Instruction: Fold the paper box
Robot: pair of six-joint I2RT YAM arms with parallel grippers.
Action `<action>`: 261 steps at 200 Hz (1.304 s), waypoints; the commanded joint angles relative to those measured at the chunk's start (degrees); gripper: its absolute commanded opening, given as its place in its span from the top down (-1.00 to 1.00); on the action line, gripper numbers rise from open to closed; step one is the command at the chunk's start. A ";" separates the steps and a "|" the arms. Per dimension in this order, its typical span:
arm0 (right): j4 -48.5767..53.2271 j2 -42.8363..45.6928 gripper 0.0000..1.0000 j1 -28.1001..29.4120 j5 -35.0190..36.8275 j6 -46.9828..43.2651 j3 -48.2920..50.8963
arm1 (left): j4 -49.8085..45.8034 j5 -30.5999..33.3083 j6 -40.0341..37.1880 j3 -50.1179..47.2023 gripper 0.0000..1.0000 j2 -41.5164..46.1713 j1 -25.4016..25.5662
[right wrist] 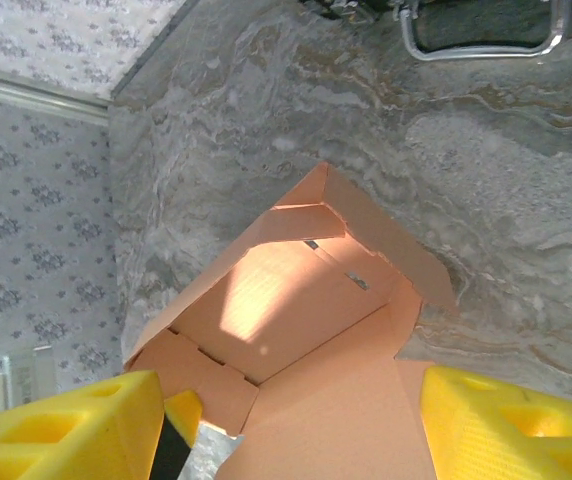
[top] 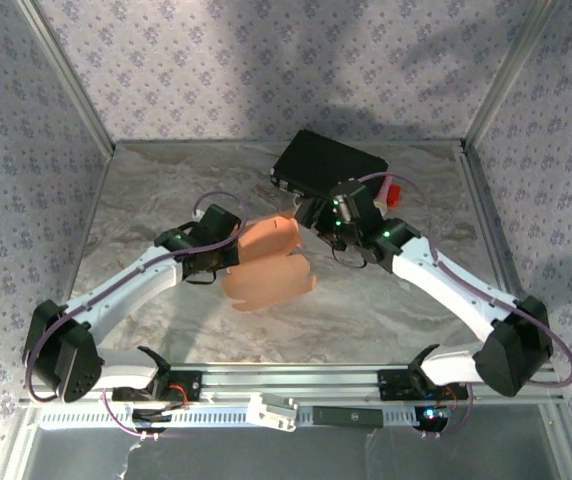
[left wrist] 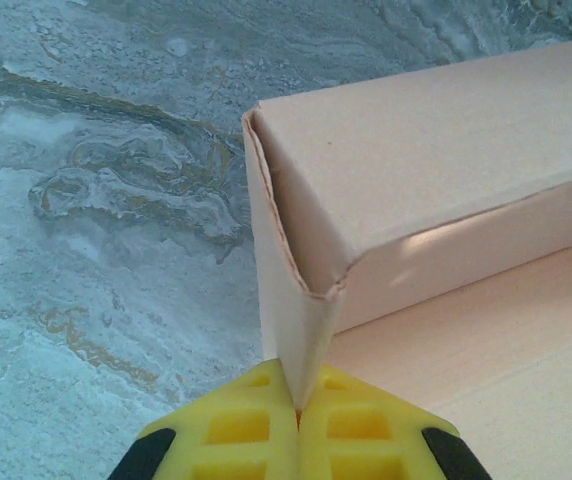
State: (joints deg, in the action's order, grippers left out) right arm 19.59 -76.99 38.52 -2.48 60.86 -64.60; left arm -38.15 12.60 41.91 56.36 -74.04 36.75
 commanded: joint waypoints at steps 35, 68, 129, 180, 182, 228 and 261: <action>2.64 -9.45 -0.29 2.43 1.03 -3.84 -10.12 | -2.63 -0.60 -0.01 -0.76 1.00 1.64 0.50; 2.53 -10.03 -0.28 3.23 2.48 -3.79 -8.98 | -2.44 -0.98 -0.36 -2.50 1.00 1.07 0.51; -3.32 -8.83 -0.15 5.14 3.31 0.60 -4.22 | 4.93 -1.75 -0.68 -7.53 1.00 -0.22 0.13; -4.82 -16.95 -0.16 4.18 0.17 -2.37 -7.67 | 4.48 -1.18 -1.96 -7.59 1.00 -2.12 0.62; -4.87 -17.47 -0.16 4.06 -0.25 -2.58 -7.94 | 4.53 -1.24 -1.93 -7.60 1.00 -2.08 0.61; -2.77 -23.29 -0.23 2.26 -2.89 -5.66 -13.01 | 4.40 -1.08 -2.62 -7.22 1.00 -1.52 1.30; -0.35 -26.02 -0.22 2.25 -2.15 -6.49 -15.59 | 3.97 -0.39 -2.71 -6.36 1.00 -1.83 1.99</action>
State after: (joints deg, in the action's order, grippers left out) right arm 16.08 -101.30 40.75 -4.51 56.58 -76.95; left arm -33.56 11.35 40.21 48.80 -76.03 38.04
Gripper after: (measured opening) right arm 0.614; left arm 0.046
